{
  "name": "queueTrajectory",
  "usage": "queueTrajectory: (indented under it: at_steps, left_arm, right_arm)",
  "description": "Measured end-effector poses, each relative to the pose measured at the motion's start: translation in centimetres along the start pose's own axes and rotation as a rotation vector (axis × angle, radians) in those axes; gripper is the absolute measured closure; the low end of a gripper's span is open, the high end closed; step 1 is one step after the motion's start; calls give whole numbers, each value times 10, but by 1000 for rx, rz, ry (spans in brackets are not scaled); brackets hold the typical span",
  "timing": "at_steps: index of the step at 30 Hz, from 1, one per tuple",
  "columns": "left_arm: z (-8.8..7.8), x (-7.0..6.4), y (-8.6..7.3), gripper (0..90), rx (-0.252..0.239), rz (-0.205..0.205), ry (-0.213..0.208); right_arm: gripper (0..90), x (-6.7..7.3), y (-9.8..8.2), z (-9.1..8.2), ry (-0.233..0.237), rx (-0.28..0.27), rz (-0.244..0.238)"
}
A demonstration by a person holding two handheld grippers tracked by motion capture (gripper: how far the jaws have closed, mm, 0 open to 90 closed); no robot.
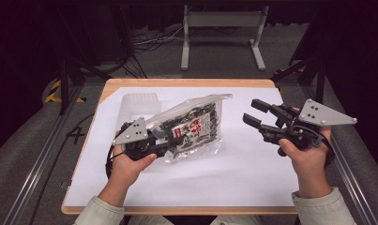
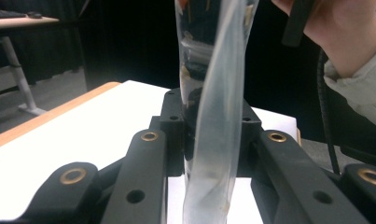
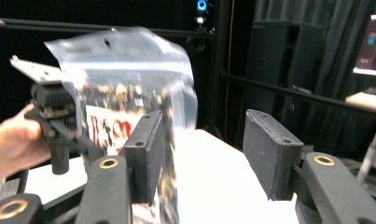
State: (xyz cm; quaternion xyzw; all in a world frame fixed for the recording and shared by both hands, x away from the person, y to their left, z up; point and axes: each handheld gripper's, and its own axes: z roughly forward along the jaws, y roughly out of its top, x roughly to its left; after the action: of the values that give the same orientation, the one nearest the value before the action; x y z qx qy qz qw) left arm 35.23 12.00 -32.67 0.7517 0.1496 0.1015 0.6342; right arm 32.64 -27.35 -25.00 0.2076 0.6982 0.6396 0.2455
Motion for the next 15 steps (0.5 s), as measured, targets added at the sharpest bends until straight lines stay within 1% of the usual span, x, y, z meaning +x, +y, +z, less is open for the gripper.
queueTrajectory:
  at_steps: [1,5,8,9,11,12,13,14,15]
  left_arm:
    - [-1,1,1,728,-2,-3,4]
    - [-4,4,7,729,2,7,28]
    - [-7,7,13,729,3,14,37]
    - [-7,8,15,728,3,18,42]
    - [-9,11,20,729,4,25,52]
    - [-9,11,20,729,4,25,52]
    - [-11,14,23,728,12,24,62]
    - [-11,14,23,729,12,24,62]
    - [-12,17,26,728,16,34,78]
  right_arm:
    - [469,-2,-3,-1,-4,7,6]
    - [449,-7,-17,-6,-21,42,37]
    - [425,-10,-29,-8,-69,84,14]
    - [420,-11,-32,-9,-73,94,21]
    - [414,-12,-39,-12,-99,110,19]
    - [414,-13,-43,-13,-104,107,31]
    - [414,-15,-46,-14,-101,102,45]
    - [414,-15,-46,-14,-101,102,45]
    - [410,-17,-50,-13,-108,126,52]
